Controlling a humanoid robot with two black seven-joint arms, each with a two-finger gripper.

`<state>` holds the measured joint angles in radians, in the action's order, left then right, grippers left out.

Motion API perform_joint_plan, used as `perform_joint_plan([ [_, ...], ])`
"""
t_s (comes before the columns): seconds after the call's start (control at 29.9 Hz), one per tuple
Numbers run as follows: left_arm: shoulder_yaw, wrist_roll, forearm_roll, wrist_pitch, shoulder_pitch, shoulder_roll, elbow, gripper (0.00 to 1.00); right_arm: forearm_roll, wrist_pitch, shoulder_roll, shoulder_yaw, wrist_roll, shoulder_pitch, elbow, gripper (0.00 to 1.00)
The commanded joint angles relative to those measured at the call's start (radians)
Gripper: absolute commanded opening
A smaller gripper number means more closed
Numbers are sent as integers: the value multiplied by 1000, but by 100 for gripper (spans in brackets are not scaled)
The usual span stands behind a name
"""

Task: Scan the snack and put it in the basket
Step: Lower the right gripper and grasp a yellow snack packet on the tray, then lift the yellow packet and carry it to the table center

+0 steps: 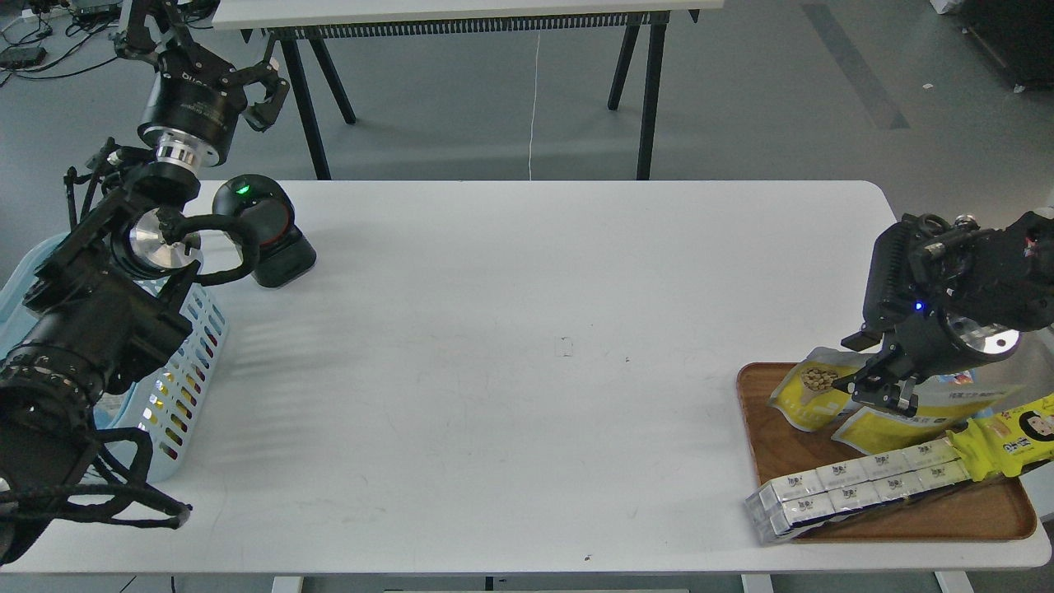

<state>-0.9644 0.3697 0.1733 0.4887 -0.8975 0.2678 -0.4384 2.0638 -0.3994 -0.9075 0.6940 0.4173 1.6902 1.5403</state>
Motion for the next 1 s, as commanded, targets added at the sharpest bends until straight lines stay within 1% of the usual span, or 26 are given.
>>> perform_joint_plan([
  [0.0, 1, 0, 0, 0, 0, -1, 0, 99, -5, 2, 18, -5, -2, -9, -34, 41],
  [0.07, 3, 0, 2, 0, 0, -1, 1, 99, -7, 4, 18, -5, -2, -12, -39, 34],
  [0.2, 3, 0, 0, 0, -1, 2, 1, 99, -8, 4, 18, -5, 0, -21, -39, 17],
  [0.27, 1, 0, 0, 0, -1, 2, 1, 99, -8, 4, 13, -5, 0, -23, -37, 12],
  [0.33, 3, -2, 2, 0, -1, 2, 1, 99, -7, 4, 12, -5, -2, -23, -39, 4],
  [0.4, 3, -2, 0, 0, -3, 2, 1, 99, -10, 4, 12, -7, -2, -21, -39, 0],
  [0.7, 1, -2, 2, 0, -3, 10, 1, 99, -19, 27, 4, -28, 8, 3, -28, 0],
  [0.83, 1, -2, 2, 0, -8, 10, 1, 99, -21, 24, -1, -45, 24, 75, -22, 0],
  [0.97, 4, -2, 2, 0, -9, 8, 1, 99, -31, 22, 41, -50, 26, 153, -26, 0],
])
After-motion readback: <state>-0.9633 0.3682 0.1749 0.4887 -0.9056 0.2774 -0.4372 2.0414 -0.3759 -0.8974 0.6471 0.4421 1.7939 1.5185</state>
